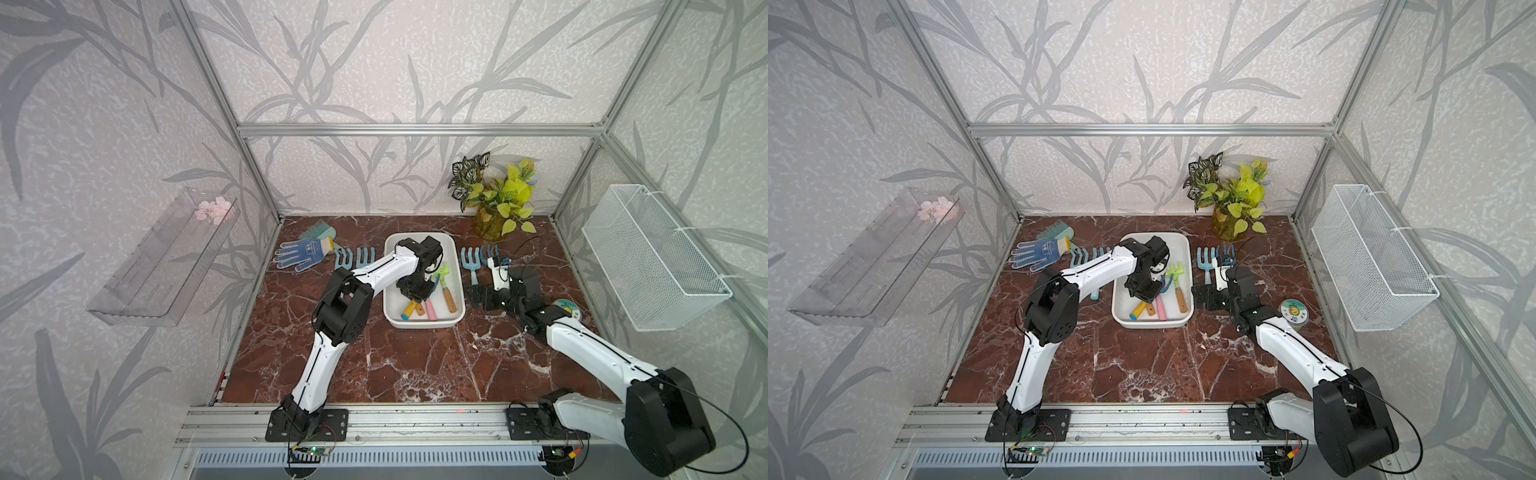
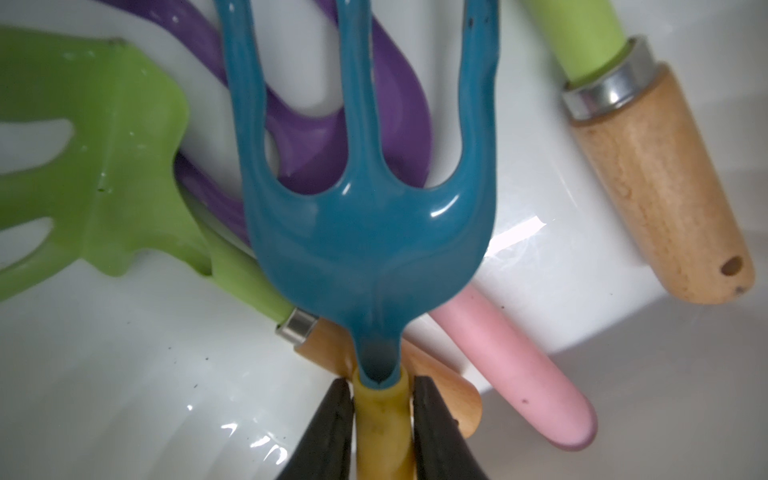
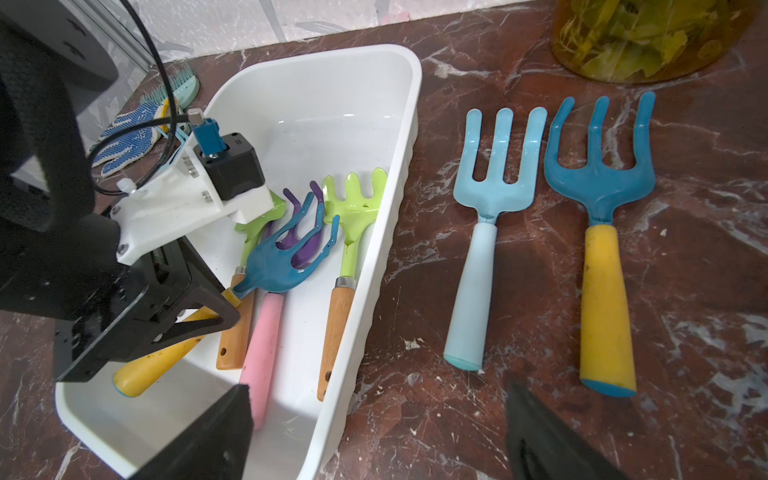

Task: Take the hand rake out of the storage box
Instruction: Pick up the rake from the storage box.

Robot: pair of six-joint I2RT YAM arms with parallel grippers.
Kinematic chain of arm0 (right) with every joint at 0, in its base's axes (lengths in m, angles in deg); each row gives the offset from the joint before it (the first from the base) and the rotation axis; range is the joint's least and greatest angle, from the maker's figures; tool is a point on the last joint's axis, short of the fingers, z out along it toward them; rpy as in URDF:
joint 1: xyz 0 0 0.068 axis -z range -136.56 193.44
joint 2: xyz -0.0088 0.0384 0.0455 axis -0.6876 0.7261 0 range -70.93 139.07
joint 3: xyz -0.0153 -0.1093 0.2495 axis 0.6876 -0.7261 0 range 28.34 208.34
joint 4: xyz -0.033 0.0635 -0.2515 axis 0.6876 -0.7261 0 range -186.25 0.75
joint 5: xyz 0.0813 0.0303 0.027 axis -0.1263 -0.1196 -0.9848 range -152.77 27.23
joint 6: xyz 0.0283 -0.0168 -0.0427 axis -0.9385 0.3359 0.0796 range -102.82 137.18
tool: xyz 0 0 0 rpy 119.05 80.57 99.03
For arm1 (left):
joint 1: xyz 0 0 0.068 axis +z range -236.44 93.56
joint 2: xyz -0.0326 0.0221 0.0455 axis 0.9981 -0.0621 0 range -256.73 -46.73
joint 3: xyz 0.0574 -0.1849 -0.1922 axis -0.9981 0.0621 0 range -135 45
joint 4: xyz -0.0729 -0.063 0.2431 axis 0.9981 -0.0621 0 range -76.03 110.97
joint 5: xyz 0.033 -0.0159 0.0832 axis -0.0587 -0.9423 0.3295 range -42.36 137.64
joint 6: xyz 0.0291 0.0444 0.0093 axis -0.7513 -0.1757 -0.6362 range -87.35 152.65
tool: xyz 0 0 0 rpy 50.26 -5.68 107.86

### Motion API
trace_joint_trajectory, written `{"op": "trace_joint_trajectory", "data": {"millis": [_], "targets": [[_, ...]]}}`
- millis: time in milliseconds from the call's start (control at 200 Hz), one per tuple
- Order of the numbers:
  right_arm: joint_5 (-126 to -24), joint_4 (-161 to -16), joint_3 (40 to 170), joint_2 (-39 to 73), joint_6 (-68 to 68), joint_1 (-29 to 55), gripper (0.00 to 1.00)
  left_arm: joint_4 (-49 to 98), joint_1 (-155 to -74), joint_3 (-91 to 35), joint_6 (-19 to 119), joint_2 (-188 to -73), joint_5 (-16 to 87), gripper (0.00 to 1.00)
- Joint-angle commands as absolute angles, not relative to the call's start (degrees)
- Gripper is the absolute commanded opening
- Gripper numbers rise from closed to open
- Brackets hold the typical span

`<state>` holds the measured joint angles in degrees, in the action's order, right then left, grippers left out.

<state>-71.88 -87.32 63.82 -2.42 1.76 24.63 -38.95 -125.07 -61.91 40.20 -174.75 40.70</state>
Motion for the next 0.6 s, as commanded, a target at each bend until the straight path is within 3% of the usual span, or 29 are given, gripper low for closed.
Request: {"op": "trace_joint_trajectory", "data": {"millis": [0,595], "targets": [[-72.4,-85.9,63.1,-3.7,1.9,24.5,0.95,-40.7,-125.4,-64.0,40.2,-174.8,41.6,0.26],[-72.7,-86.1,63.5,-3.3,2.0,24.6,0.95,-39.7,-125.3,-61.2,42.9,-164.8,42.9,0.21]]}}
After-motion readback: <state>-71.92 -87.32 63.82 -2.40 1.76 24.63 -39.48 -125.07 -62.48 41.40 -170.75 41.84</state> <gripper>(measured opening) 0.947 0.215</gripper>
